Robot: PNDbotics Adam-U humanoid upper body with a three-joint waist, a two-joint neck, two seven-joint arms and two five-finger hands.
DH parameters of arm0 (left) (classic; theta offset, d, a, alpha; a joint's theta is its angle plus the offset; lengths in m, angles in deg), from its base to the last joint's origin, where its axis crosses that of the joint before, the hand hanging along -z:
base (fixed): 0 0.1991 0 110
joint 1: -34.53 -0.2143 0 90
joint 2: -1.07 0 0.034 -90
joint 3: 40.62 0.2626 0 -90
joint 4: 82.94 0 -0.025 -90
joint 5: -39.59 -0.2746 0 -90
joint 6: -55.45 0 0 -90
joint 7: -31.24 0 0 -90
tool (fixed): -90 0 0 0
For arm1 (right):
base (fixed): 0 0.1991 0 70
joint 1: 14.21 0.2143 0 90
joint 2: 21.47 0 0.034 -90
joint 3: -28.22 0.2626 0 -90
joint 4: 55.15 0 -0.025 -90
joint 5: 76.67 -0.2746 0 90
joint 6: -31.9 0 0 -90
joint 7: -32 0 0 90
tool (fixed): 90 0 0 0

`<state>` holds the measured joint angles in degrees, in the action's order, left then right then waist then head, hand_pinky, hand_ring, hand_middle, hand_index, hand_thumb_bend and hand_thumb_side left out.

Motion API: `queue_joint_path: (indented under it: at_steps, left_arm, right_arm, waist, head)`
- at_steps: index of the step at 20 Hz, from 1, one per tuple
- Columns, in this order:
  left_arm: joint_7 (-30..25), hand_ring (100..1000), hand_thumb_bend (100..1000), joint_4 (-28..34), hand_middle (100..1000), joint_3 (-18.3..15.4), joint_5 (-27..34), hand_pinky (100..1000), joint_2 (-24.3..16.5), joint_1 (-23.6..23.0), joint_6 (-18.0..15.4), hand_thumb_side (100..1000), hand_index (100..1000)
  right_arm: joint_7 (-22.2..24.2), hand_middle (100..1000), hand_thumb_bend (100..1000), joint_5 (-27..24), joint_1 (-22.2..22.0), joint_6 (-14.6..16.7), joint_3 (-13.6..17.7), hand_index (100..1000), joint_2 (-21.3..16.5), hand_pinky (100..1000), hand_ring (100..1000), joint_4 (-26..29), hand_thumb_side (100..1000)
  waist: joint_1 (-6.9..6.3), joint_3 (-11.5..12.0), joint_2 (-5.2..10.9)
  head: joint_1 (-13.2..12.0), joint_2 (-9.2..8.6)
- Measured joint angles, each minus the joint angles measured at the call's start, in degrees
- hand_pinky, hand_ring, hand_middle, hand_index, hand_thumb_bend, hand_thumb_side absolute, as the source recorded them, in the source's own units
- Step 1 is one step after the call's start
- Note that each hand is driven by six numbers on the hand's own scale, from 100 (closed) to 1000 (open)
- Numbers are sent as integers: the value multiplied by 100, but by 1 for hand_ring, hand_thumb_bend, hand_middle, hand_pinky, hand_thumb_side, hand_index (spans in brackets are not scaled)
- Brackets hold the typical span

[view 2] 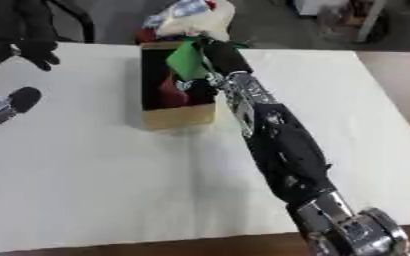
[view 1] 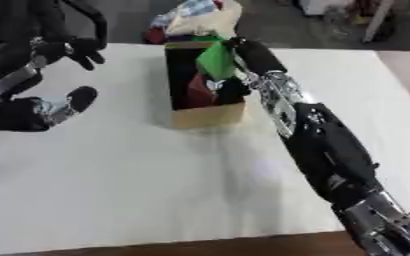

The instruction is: Pick up objects on the table and place them in the box.

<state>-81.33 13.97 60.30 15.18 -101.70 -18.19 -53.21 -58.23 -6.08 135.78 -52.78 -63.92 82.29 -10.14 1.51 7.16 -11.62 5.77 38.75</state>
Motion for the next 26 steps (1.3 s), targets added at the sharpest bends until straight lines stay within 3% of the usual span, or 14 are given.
queue_joint_path:
  at_steps: [2, 6, 16, 21, 26]
  left_arm:
    - [-5, 699, 278, 0, 724, -3, 2, 774, 0, -1, 5, 960, 957]
    - [-16, 699, 273, -4, 723, -8, 6, 773, 0, -6, 16, 967, 958]
    - [-30, 698, 260, -45, 723, -19, 11, 772, 1, -50, 30, 976, 958]
    - [16, 697, 243, -52, 722, -63, 11, 770, 0, -156, 61, 981, 958]
    - [200, 698, 209, -61, 723, -172, 27, 770, -2, -307, 129, 985, 960]
  right_arm:
    - [73, 972, 635, 74, -1, -30, 0, 1000, 2, 884, 893, -9, 778]
    - [-18, 1000, 709, 143, -6, -93, 2, 1000, 2, 894, 928, 69, 814]
    - [-617, 1000, 740, -126, -1, -237, -54, 1000, -22, 878, 934, 690, 820]
    - [-853, 947, 673, -796, -119, -171, -194, 989, -194, 832, 884, 1267, 806]
    - [-1117, 887, 577, -2116, -685, -47, -504, 973, -725, 797, 863, 2163, 752]
  waist:
    - [0, -13, -2]
    - [0, -53, -9]
    - [1, -138, -9]
    - [0, -303, 0]
    - [-40, -542, 0]
  head:
    - [-1, -1]
    - [-5, -2]
    - [-7, -4]
    - [-77, -4]
    - [-249, -4]
